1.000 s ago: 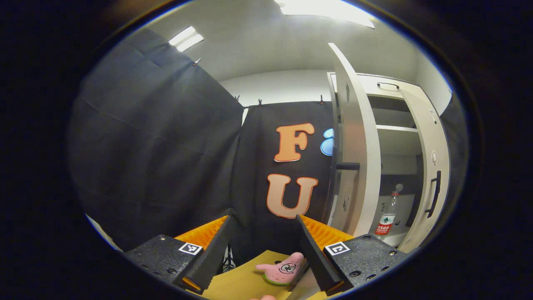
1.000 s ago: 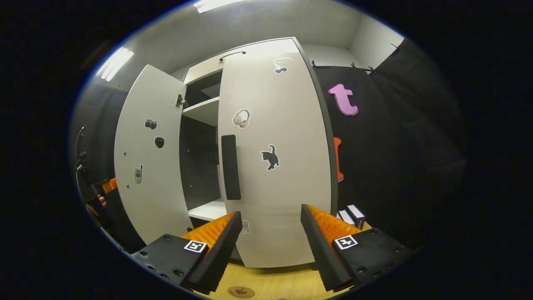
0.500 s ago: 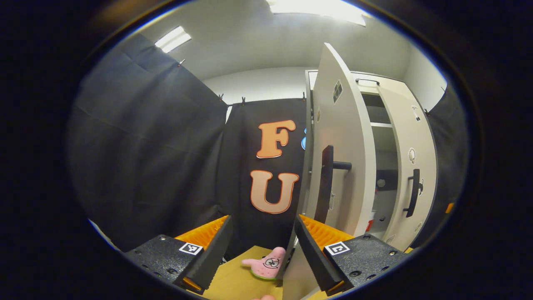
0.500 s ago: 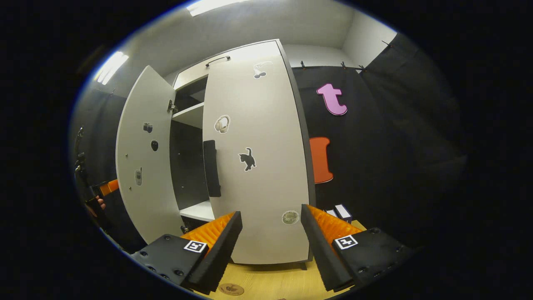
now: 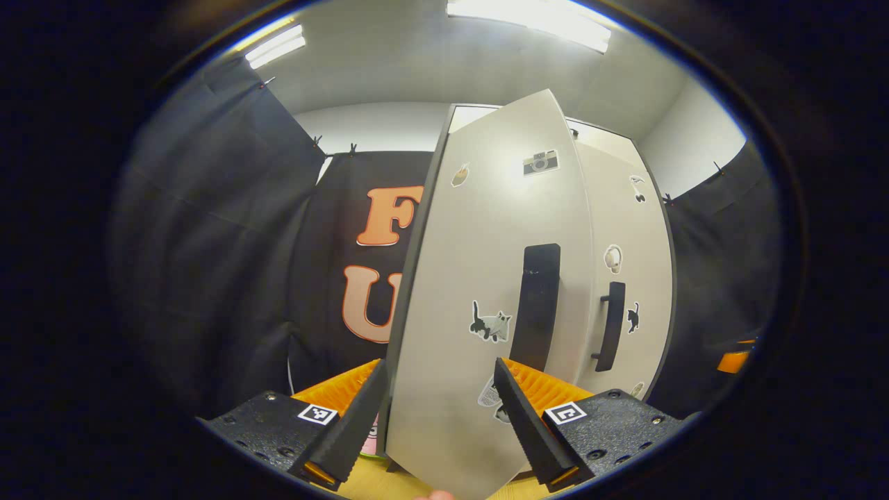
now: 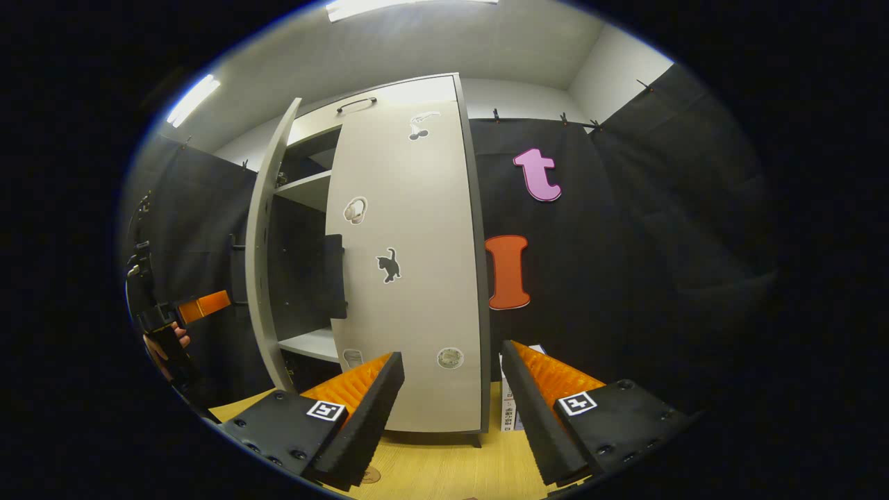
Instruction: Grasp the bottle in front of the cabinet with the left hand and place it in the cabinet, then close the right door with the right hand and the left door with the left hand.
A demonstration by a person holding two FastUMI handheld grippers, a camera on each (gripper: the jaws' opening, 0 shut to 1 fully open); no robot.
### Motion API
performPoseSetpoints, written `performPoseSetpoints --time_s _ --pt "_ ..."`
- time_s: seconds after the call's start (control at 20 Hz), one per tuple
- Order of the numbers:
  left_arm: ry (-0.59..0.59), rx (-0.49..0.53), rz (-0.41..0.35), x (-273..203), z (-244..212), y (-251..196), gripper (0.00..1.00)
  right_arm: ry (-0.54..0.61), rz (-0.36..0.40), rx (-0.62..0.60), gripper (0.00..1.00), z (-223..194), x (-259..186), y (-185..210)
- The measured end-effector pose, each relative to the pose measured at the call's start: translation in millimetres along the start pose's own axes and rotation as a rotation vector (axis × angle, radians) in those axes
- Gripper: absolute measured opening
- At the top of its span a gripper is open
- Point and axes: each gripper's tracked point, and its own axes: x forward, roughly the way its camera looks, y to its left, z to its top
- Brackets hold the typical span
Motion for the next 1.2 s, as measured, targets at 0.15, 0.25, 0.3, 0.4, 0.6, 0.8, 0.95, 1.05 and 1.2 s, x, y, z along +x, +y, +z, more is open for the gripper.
performPoseSetpoints --time_s 0.15,0.25,0.3,0.4,0.6,0.8,0.95,1.05,1.2 --pt "0.010 -0.016 -0.051 15.2 -4.7 -20.0 0.94 0.000 -0.039 0.000 0.95 -0.4 -10.9 -12.7" --pt "0.014 -0.025 -0.077 22.6 -8.6 -31.2 0.94 0.000 -0.063 0.002 0.95 1.0 -16.8 -20.5" --pt "0.016 -0.030 -0.090 27.1 -11.5 -36.7 0.93 -0.001 -0.075 0.003 0.95 1.7 -19.1 -24.4" --pt "0.019 -0.029 -0.107 35.5 -15.5 -43.2 0.93 -0.003 -0.100 0.006 0.95 3.1 -24.1 -32.6" --pt "0.026 -0.030 -0.128 46.3 -19.4 -53.6 0.96 -0.008 -0.134 0.010 0.95 5.4 -34.8 -44.9" --pt "0.026 -0.028 -0.139 66.6 -28.1 -66.7 0.94 -0.013 -0.158 0.002 0.95 7.8 -42.4 -53.8" --pt "0.033 -0.047 -0.130 74.6 -32.4 -70.4 0.93 -0.016 -0.167 -0.001 0.95 10.6 -49.5 -57.5" --pt "0.040 -0.074 -0.125 76.7 -34.4 -70.5 0.93 -0.019 -0.166 0.002 0.95 13.5 -54.5 -57.7" --pt "0.063 -0.110 -0.115 74.6 -36.5 -67.4 0.93 -0.019 -0.152 0.007 0.95 13.6 -57.2 -52.5"
